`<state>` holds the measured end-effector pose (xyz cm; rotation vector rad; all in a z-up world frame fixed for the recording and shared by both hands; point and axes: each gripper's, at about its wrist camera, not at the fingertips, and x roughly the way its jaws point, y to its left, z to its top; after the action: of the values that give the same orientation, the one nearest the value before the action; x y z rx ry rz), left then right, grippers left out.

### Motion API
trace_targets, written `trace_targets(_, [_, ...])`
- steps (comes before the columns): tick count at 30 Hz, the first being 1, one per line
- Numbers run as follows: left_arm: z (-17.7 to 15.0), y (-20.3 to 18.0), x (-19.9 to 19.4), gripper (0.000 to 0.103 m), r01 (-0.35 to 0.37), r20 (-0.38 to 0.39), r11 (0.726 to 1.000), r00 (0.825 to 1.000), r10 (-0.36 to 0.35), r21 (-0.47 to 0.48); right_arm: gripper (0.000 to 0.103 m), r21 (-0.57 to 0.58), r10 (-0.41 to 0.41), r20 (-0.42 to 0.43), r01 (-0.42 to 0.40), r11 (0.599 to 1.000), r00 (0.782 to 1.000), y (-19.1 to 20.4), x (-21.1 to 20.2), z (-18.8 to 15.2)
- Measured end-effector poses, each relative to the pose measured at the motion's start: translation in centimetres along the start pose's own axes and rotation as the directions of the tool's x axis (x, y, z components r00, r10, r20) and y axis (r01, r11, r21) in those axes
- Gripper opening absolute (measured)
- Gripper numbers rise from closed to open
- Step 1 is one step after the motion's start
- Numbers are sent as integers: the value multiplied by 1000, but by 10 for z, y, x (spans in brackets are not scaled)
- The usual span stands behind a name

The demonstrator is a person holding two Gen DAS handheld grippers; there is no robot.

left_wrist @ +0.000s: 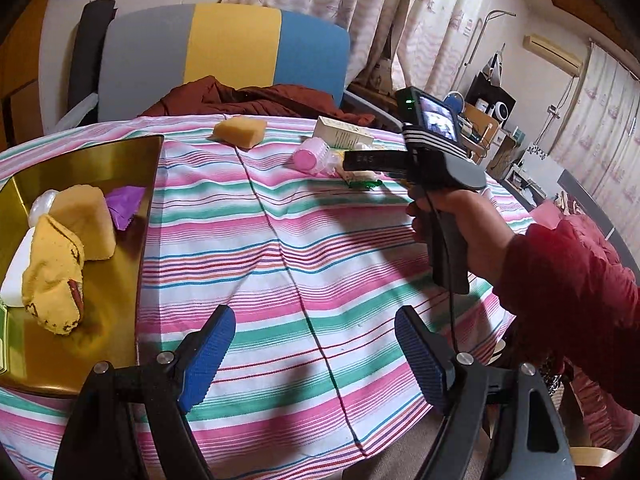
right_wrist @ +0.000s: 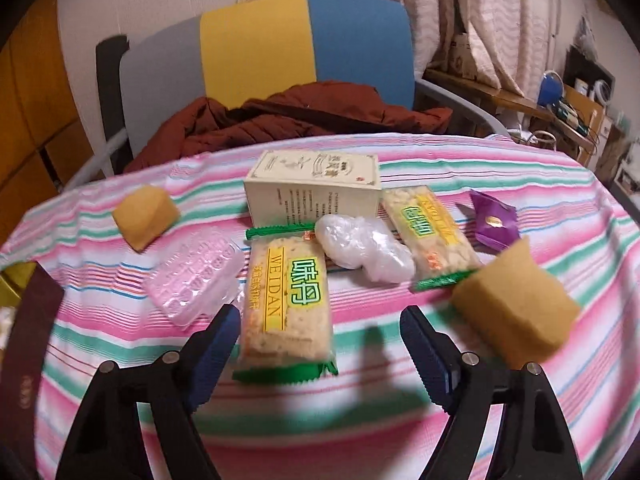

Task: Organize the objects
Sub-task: 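Move both tools back toward the items on the cloth, then grasp the pink hair roller with the left tool while the right tool grasps the WEIDAN biscuit pack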

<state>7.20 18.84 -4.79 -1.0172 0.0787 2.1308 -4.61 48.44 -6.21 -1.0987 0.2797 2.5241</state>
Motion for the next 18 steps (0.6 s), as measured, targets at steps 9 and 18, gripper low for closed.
trace_targets(9, [13,-11,19,83,1,-30,1000,1000,0,5,71,-20,19,-61,-20,1000,998,9,26,4])
trace_targets(18, [34,-16,45,83,-40,-63,999,997,41,25,48,6,53,-52,-52,999,997,-2,12,-7])
